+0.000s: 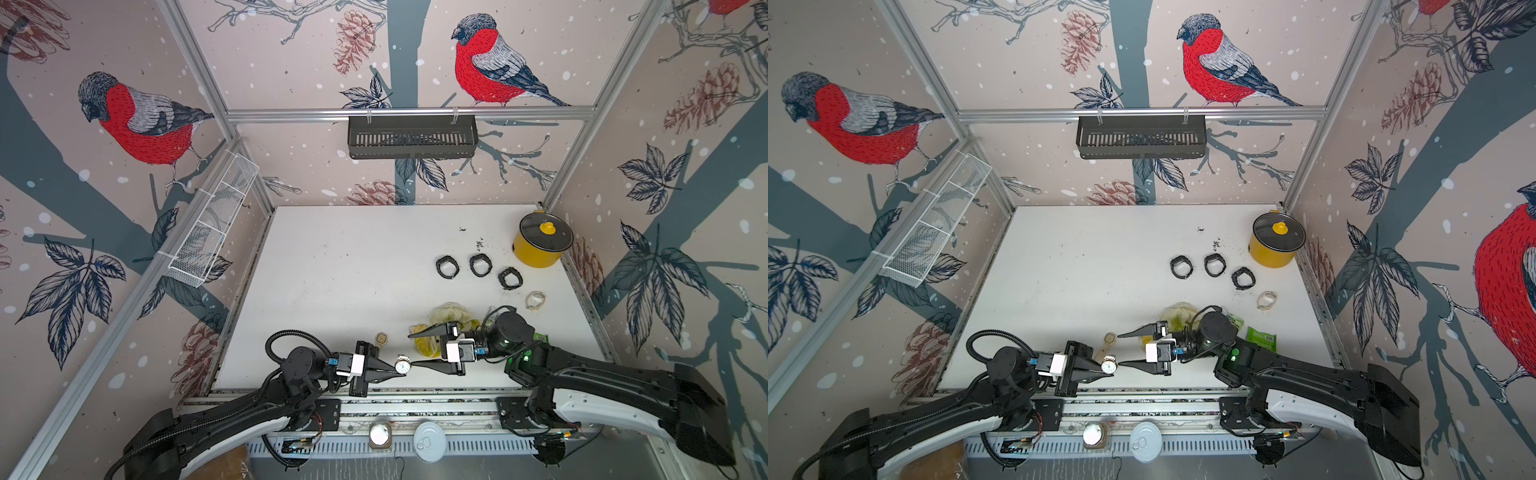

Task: Wipe the watch dial
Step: Place the watch at the center of the board.

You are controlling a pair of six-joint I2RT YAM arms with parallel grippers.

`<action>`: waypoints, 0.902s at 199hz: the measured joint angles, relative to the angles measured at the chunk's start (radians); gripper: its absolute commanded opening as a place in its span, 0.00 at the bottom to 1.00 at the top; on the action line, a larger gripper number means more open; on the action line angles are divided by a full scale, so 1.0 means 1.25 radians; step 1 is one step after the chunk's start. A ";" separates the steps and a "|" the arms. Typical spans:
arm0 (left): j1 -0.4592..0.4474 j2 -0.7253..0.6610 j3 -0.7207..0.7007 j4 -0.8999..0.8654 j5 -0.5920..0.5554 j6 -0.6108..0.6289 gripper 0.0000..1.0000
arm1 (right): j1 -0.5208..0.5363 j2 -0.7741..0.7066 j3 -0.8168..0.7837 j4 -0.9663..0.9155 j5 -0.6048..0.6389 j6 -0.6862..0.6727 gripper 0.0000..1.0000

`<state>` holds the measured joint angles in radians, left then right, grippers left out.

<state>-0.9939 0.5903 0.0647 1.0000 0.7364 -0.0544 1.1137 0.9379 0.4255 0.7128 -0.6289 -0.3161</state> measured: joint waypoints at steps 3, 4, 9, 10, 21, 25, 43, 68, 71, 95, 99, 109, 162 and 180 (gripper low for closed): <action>-0.001 0.000 0.000 -0.001 0.000 0.000 0.00 | 0.003 0.002 0.000 0.001 0.000 0.000 0.49; -0.001 0.000 0.000 -0.001 -0.001 0.000 0.00 | 0.003 0.003 0.000 0.002 0.001 0.001 0.49; -0.002 0.001 0.000 -0.001 -0.002 0.000 0.00 | 0.010 0.012 0.000 0.009 0.001 0.005 0.49; -0.002 0.001 0.000 0.000 -0.002 0.000 0.00 | 0.011 0.013 0.000 0.010 0.001 0.005 0.49; -0.003 0.004 0.000 0.001 -0.001 0.000 0.00 | 0.028 0.038 0.005 0.018 0.009 0.010 0.48; -0.003 0.006 0.000 0.001 0.002 0.000 0.00 | 0.034 0.048 0.008 0.021 0.015 0.012 0.47; -0.004 0.010 0.000 0.002 0.002 0.000 0.00 | 0.057 0.089 0.030 0.030 0.050 0.013 0.43; -0.004 0.005 0.000 0.003 0.002 -0.001 0.00 | 0.066 0.115 0.039 0.052 0.067 -0.001 0.23; -0.004 0.003 0.000 0.003 0.002 -0.001 0.00 | 0.066 0.116 0.039 0.055 0.067 -0.001 0.21; -0.004 -0.007 0.000 0.004 -0.003 -0.001 0.00 | 0.066 0.116 0.038 0.086 0.062 -0.001 0.04; -0.004 -0.007 0.000 0.004 -0.005 -0.001 0.00 | 0.065 0.115 0.037 0.087 0.062 -0.001 0.04; -0.004 -0.007 -0.001 0.003 -0.005 -0.001 0.00 | 0.062 0.110 0.034 0.089 0.062 -0.001 0.03; -0.004 -0.023 0.003 -0.038 -0.071 -0.009 0.44 | 0.000 0.103 0.004 0.118 0.086 0.017 0.01; -0.004 -0.044 0.005 -0.062 -0.130 -0.020 0.64 | -0.052 0.125 0.011 0.122 0.109 0.047 0.01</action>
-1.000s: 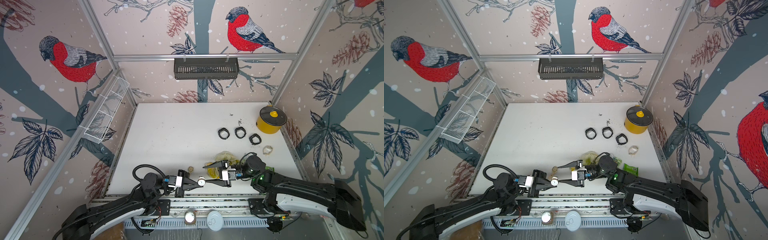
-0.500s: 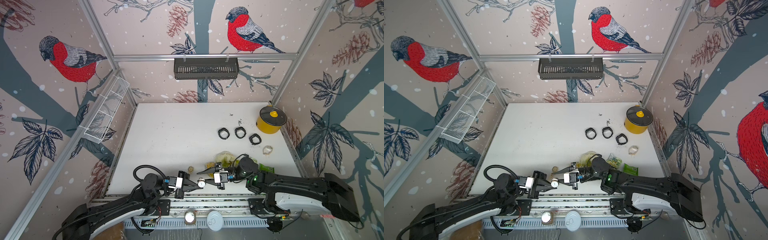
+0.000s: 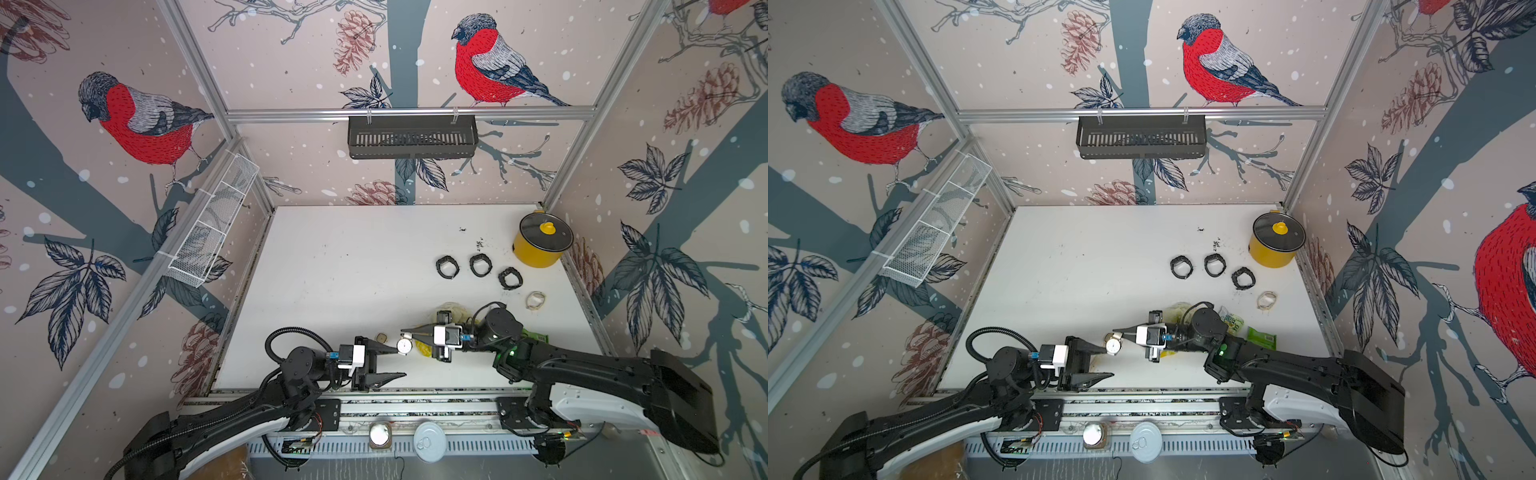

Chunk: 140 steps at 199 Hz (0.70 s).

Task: Wipe the watch dial
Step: Place the watch at the center of the board.

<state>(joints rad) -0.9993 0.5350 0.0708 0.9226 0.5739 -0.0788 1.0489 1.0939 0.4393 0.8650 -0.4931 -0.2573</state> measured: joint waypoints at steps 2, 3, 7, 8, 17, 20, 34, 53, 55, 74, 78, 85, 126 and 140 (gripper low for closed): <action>0.000 -0.003 0.000 -0.002 -0.005 0.000 0.64 | -0.005 0.003 0.001 0.000 0.002 0.001 0.01; 0.000 -0.005 -0.001 -0.002 -0.010 -0.001 0.64 | -0.010 0.005 0.002 0.000 0.004 0.002 0.01; 0.000 -0.011 -0.002 -0.005 -0.024 -0.002 0.65 | -0.022 0.012 0.003 0.003 0.006 0.010 0.01; 0.000 -0.012 -0.002 -0.005 -0.027 -0.002 0.65 | -0.027 0.016 0.004 0.003 0.008 0.013 0.01; 0.000 -0.028 -0.010 -0.016 -0.057 -0.006 0.69 | -0.065 0.036 0.009 0.003 0.017 0.029 0.01; 0.000 -0.035 -0.013 -0.019 -0.065 -0.009 0.69 | -0.081 0.045 0.011 0.002 0.025 0.039 0.01; -0.001 -0.068 -0.030 -0.032 -0.098 -0.016 0.73 | -0.153 0.090 0.020 -0.007 0.054 0.069 0.01; -0.001 -0.111 -0.051 -0.057 -0.166 -0.024 0.80 | -0.239 0.178 0.041 -0.017 0.085 0.123 0.01; -0.001 -0.116 -0.051 -0.061 -0.174 -0.026 0.80 | -0.246 0.188 0.045 -0.020 0.088 0.126 0.01; -0.001 -0.158 -0.052 -0.111 -0.263 -0.040 0.80 | -0.295 0.282 0.094 -0.054 0.123 0.159 0.01; -0.001 -0.166 -0.052 -0.123 -0.286 -0.044 0.81 | -0.302 0.305 0.107 -0.059 0.130 0.165 0.01; -0.001 -0.178 -0.052 -0.148 -0.324 -0.053 0.81 | -0.309 0.341 0.129 -0.068 0.137 0.167 0.02; -0.001 -0.215 -0.052 -0.243 -0.478 -0.116 0.85 | -0.318 0.539 0.301 -0.190 0.227 0.218 0.02; -0.001 -0.213 -0.052 -0.256 -0.517 -0.146 0.87 | -0.318 0.585 0.335 -0.223 0.269 0.228 0.02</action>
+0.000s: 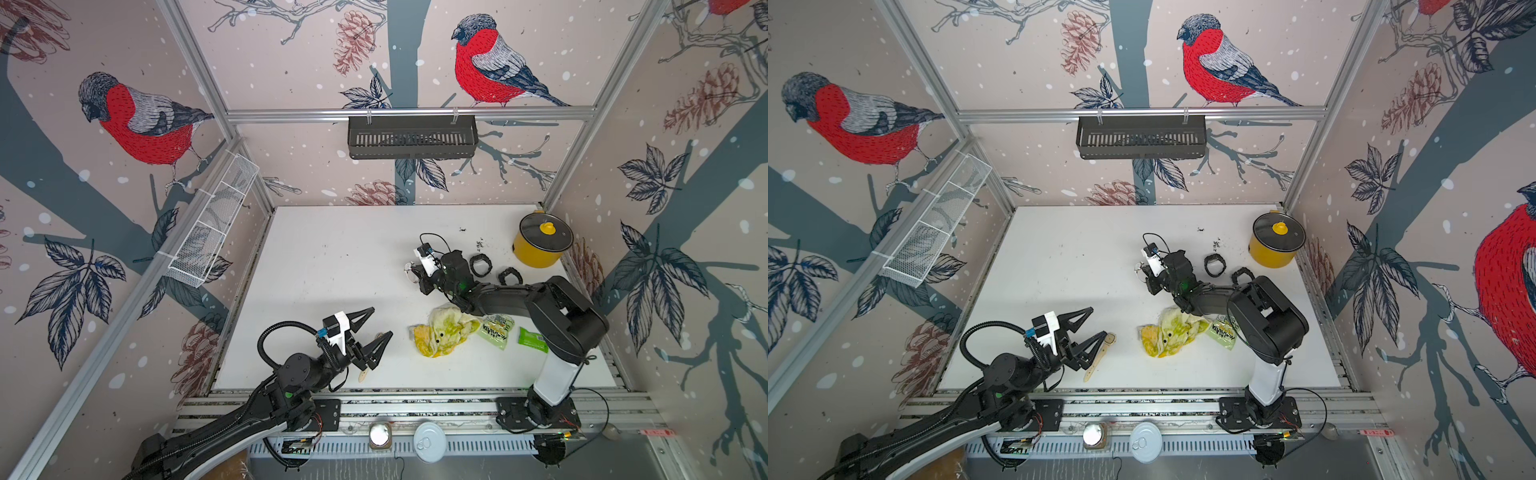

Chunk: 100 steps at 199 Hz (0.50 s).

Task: Wipe the watch dial
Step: Place the watch at the center of the board.

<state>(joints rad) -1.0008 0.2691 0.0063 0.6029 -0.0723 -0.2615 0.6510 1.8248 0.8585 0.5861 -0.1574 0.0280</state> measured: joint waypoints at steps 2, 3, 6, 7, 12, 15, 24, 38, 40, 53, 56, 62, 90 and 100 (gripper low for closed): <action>0.000 0.001 0.000 -0.002 -0.007 -0.003 0.87 | 0.000 0.005 0.003 -0.005 0.006 0.000 0.02; 0.000 0.002 0.000 -0.003 -0.011 -0.005 0.87 | 0.000 0.008 0.004 -0.006 0.008 0.000 0.02; 0.000 0.005 0.000 -0.007 -0.015 -0.009 0.87 | 0.001 0.017 0.010 -0.016 0.016 0.002 0.02; 0.000 0.006 0.000 -0.008 -0.018 -0.013 0.87 | 0.001 0.019 0.011 -0.017 0.018 0.002 0.02; 0.000 0.012 0.000 -0.013 -0.032 -0.023 0.86 | 0.003 0.032 0.020 -0.030 0.033 0.002 0.03; 0.000 0.015 0.000 -0.016 -0.039 -0.028 0.84 | 0.004 0.041 0.026 -0.042 0.043 0.002 0.03; 0.000 0.030 0.001 -0.028 -0.068 -0.052 0.79 | 0.008 0.071 0.054 -0.075 0.071 0.002 0.05; 0.000 0.058 0.013 -0.070 -0.117 -0.097 0.78 | 0.011 0.125 0.116 -0.140 0.120 0.009 0.06; 0.000 0.063 0.016 -0.079 -0.125 -0.106 0.78 | 0.011 0.134 0.127 -0.151 0.128 0.014 0.06; 0.000 0.098 0.045 -0.126 -0.165 -0.150 0.80 | 0.010 0.175 0.170 -0.186 0.160 0.026 0.12; 0.000 0.106 0.053 -0.135 -0.173 -0.158 0.80 | 0.010 0.180 0.176 -0.184 0.167 0.031 0.15; 0.000 0.125 0.070 -0.158 -0.189 -0.177 0.81 | 0.010 0.187 0.184 -0.187 0.179 0.045 0.20; 0.000 0.229 0.167 -0.282 -0.244 -0.262 0.82 | 0.010 0.179 0.159 -0.162 0.216 0.065 0.28; 0.000 0.272 0.204 -0.332 -0.258 -0.301 0.82 | 0.009 0.165 0.145 -0.164 0.220 0.073 0.33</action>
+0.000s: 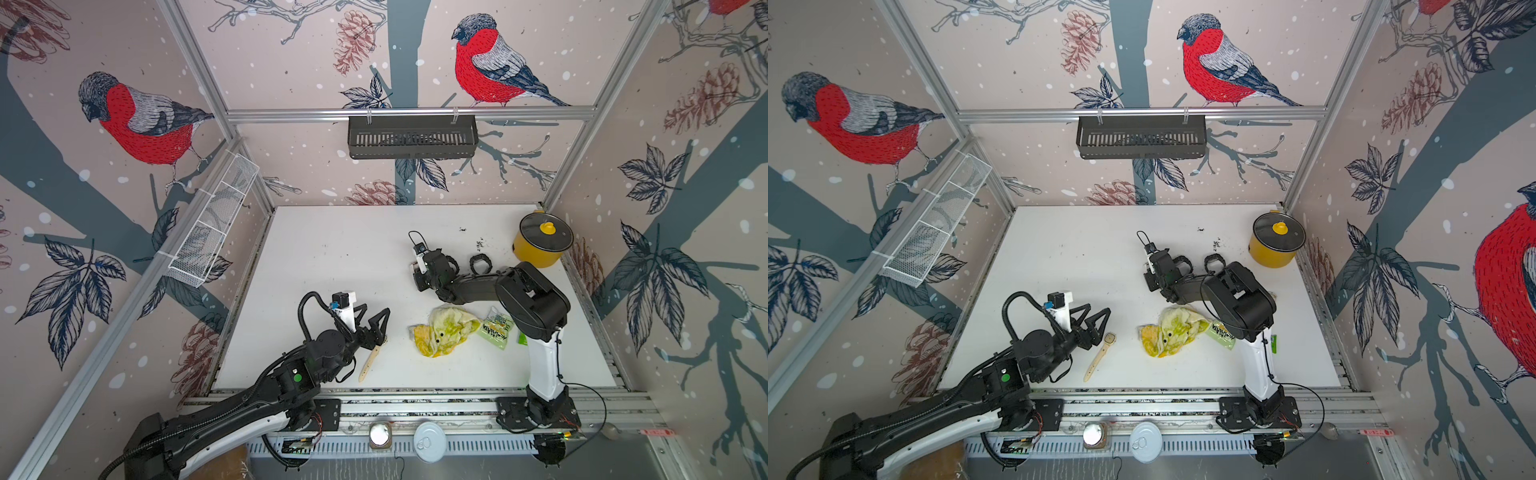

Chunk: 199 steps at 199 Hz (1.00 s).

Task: Wipe the watch dial
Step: Place the watch at the center of the board, then move the watch to the center of the board.

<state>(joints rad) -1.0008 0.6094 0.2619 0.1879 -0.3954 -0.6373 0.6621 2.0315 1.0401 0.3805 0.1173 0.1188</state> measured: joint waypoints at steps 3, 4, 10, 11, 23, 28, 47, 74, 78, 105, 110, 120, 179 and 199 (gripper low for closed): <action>0.000 0.011 0.009 -0.013 -0.001 -0.011 0.82 | 0.000 -0.006 -0.005 -0.005 0.001 0.007 0.34; 0.000 0.018 0.014 -0.019 -0.002 -0.016 0.82 | 0.000 -0.007 -0.005 -0.006 0.002 0.008 0.34; 0.000 0.040 0.030 -0.043 -0.002 -0.038 0.82 | 0.000 -0.019 -0.013 -0.015 0.002 0.007 0.35; 0.000 0.046 0.034 -0.049 -0.002 -0.043 0.82 | 0.000 -0.020 -0.014 -0.016 0.002 0.007 0.35; 0.000 0.094 0.059 -0.096 0.001 -0.083 0.83 | -0.001 -0.043 -0.026 -0.042 0.000 0.007 0.37; 0.000 0.111 0.067 -0.116 0.002 -0.099 0.83 | -0.002 -0.052 -0.029 -0.053 -0.001 0.007 0.37; 0.000 0.164 0.082 -0.181 0.009 -0.147 0.84 | -0.005 -0.094 -0.031 -0.079 -0.009 0.009 0.39; 0.000 0.201 0.085 -0.243 0.023 -0.195 0.84 | -0.008 -0.150 -0.029 -0.099 -0.011 0.009 0.41; 0.000 0.202 0.084 -0.247 0.024 -0.200 0.84 | -0.009 -0.160 -0.029 -0.103 -0.011 0.009 0.41; 0.000 0.211 0.062 -0.250 0.043 -0.219 0.84 | -0.008 -0.243 -0.044 -0.120 -0.010 0.009 0.43; 0.000 0.218 0.059 -0.250 0.046 -0.220 0.84 | -0.008 -0.263 -0.050 -0.124 -0.010 0.008 0.43; 0.000 0.237 0.056 -0.250 0.050 -0.220 0.84 | -0.005 -0.305 -0.065 -0.120 -0.007 0.007 0.43; 0.000 0.390 0.088 -0.255 0.120 -0.205 0.68 | 0.019 -0.554 -0.177 -0.093 0.028 -0.012 0.48; 0.000 0.435 0.100 -0.256 0.157 -0.198 0.68 | 0.018 -0.607 -0.205 -0.093 0.042 -0.014 0.48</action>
<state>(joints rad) -1.0004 1.1530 0.3870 -0.1326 -0.1997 -0.8848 0.6846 1.2724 0.7834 0.2646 0.1696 0.1013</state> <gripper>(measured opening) 0.686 0.484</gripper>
